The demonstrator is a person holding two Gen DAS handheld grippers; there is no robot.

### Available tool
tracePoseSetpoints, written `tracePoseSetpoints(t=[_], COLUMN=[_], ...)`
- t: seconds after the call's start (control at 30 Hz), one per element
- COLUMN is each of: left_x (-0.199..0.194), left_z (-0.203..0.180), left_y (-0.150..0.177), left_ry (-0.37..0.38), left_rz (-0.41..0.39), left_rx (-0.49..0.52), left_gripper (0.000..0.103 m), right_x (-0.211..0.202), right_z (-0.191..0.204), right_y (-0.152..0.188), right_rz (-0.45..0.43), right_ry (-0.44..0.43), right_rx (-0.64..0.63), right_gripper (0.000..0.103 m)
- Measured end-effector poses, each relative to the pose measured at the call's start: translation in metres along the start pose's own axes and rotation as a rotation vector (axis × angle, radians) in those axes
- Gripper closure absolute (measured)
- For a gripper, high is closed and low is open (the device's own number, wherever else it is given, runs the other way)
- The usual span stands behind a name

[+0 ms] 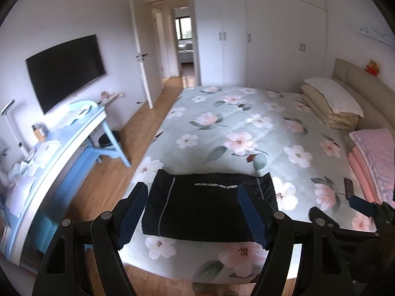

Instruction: Fold large clothes

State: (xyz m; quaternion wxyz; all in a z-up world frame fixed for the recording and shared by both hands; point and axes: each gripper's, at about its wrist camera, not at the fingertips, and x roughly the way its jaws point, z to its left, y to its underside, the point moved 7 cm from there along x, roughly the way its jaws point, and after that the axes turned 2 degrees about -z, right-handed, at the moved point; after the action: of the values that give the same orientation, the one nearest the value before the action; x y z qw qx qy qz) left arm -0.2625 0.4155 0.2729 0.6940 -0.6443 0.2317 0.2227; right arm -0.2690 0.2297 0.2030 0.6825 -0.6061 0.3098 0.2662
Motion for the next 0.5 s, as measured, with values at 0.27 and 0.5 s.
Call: tracePoseSetpoints(t=[0.27,0.5], left_x=[0.013,0.046], left_z=[0.02,0.022], left_y=[0.022,0.024], left_ry=[-0.032,-0.033], left_rz=[0.081,0.134], left_rx=[-0.069,-0.043], left_gripper=[0.026,0.026], right_x=[0.018,0.036], right_z=[-0.002,0.007], right_y=[0.011,0.005], right_rz=[0.049,0.075], right_ry=[-0.022,0.026], right_rx=[0.03,0.024], right_gripper=[0.01,0.01])
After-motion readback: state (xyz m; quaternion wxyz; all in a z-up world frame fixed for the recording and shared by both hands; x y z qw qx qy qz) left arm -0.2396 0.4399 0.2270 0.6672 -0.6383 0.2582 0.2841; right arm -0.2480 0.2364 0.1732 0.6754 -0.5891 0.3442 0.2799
